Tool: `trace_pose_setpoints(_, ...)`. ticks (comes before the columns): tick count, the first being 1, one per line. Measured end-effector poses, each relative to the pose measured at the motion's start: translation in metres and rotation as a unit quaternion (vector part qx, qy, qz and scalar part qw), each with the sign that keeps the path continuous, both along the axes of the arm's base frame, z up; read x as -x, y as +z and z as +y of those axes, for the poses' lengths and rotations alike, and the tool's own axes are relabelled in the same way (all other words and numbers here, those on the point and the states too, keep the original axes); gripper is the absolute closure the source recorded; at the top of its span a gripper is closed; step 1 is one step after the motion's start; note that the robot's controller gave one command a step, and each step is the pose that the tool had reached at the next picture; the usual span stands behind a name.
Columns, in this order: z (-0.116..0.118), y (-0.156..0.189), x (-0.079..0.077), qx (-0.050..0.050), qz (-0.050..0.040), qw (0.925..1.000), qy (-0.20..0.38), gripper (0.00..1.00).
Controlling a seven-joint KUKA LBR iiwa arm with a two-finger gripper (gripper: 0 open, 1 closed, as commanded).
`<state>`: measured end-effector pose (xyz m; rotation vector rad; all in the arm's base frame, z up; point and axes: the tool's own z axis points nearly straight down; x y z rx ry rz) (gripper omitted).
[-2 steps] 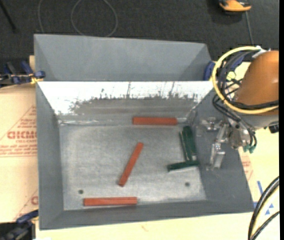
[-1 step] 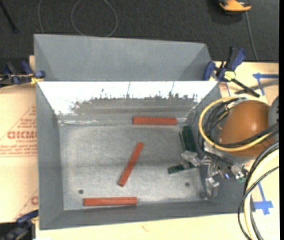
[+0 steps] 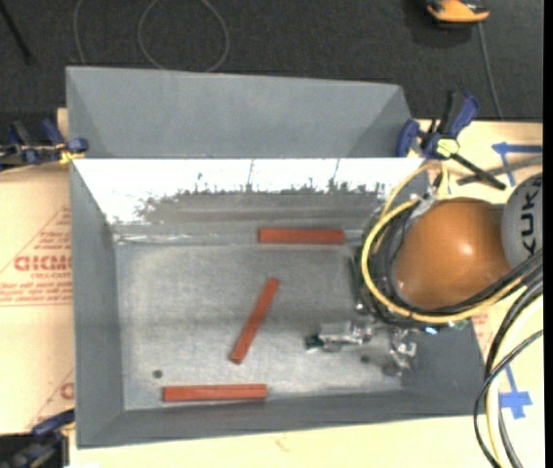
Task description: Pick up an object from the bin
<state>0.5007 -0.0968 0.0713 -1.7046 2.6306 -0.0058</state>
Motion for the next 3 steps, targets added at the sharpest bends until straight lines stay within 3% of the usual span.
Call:
trace_pose_setpoints(1,0.088,0.027,-0.019,-0.002,0.0005,1.0,-0.008,0.0)
trace_pose_setpoints(2,0.04,-0.002,-0.047,0.0,0.0019,0.9988,-0.049,0.0)
trace_pose_setpoints(3,0.042,-0.001,-0.047,-0.001,0.0024,0.9988,-0.049,1.0)
